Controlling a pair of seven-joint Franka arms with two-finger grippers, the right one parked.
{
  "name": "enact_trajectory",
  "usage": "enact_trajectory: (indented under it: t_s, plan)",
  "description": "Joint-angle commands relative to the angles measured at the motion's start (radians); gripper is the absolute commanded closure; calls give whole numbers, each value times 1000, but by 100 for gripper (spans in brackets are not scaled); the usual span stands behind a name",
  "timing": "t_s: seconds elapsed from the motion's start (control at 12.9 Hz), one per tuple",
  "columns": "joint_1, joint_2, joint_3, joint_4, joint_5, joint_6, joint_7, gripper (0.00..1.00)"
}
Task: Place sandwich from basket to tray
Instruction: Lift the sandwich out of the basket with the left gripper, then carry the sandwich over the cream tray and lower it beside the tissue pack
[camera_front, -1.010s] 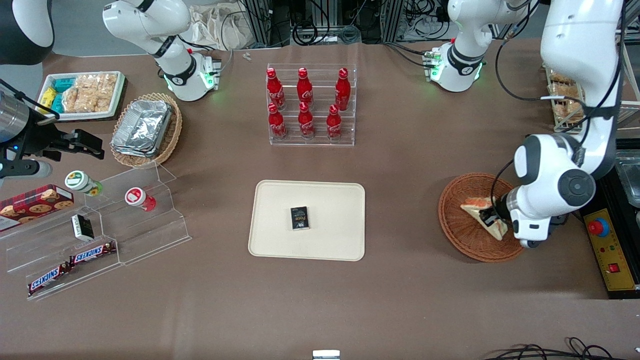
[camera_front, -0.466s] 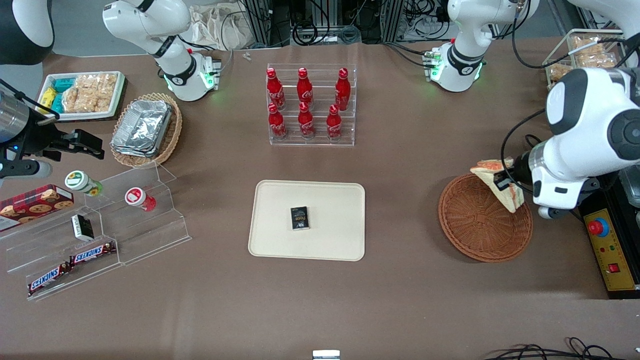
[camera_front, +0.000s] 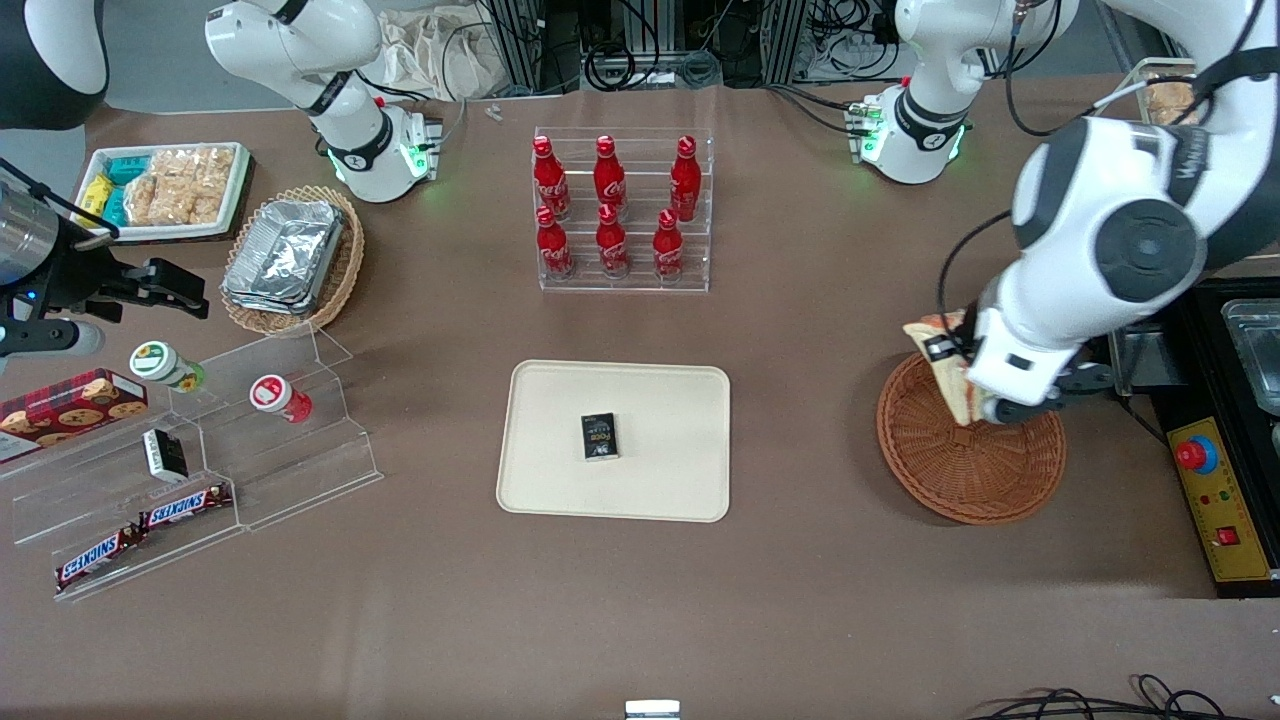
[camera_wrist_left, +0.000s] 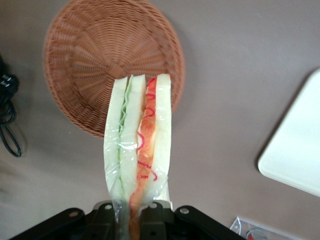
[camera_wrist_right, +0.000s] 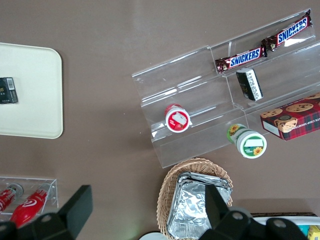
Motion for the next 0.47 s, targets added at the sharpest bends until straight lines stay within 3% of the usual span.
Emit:
enact_trajectory:
  t_s: [0.0, 0.23, 0.39]
  plan:
    - [-11, 26, -89, 39, 27, 1, 14, 92]
    - [-36, 87, -195, 37, 35, 120, 13, 92]
    - [-110, 147, -197, 42, 46, 217, 4, 91]
